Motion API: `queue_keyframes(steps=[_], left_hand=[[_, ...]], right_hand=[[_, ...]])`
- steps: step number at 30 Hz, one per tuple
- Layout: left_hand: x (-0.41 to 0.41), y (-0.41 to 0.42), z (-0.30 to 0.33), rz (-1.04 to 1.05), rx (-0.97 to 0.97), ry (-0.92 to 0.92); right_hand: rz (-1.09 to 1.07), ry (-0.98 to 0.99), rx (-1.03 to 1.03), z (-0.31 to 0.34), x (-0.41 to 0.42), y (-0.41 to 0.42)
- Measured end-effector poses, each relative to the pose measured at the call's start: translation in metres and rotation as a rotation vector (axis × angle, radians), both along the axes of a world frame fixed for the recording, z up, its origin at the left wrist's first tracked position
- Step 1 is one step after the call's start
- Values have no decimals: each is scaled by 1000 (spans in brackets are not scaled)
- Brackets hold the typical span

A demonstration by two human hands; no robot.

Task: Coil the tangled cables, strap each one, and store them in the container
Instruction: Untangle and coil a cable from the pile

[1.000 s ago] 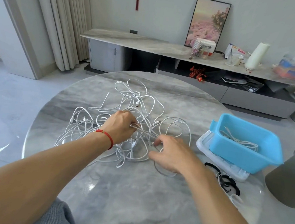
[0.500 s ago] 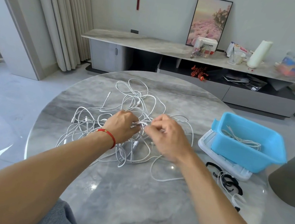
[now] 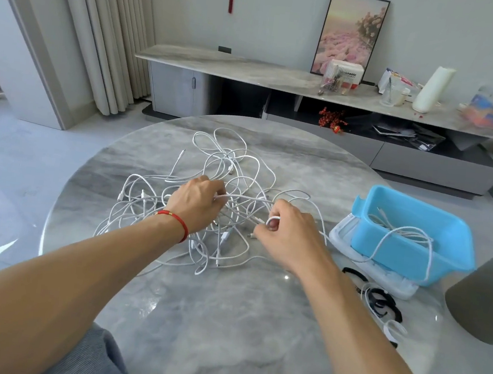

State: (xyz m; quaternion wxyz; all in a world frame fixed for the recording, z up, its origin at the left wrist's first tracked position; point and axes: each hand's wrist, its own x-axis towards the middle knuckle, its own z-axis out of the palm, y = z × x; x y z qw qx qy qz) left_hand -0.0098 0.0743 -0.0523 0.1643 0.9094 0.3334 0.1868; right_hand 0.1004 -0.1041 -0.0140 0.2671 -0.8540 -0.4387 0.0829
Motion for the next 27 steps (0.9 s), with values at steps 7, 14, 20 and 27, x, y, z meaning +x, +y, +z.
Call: queue_keyframes(steps=[7,14,20,27], left_hand=[[0,-4,2,15,-31,100],[4,-49,38,-649,308,-94],[17,-62,4,-520,32,-60],[23,-39,1,-364,29,-148]], right_hand=[[-21,-103,-263,-19,3,2],[-41,-206,-257,-23,4,10],[16,89,-94,13,7,-2],[85,453,397,46,17,-24]])
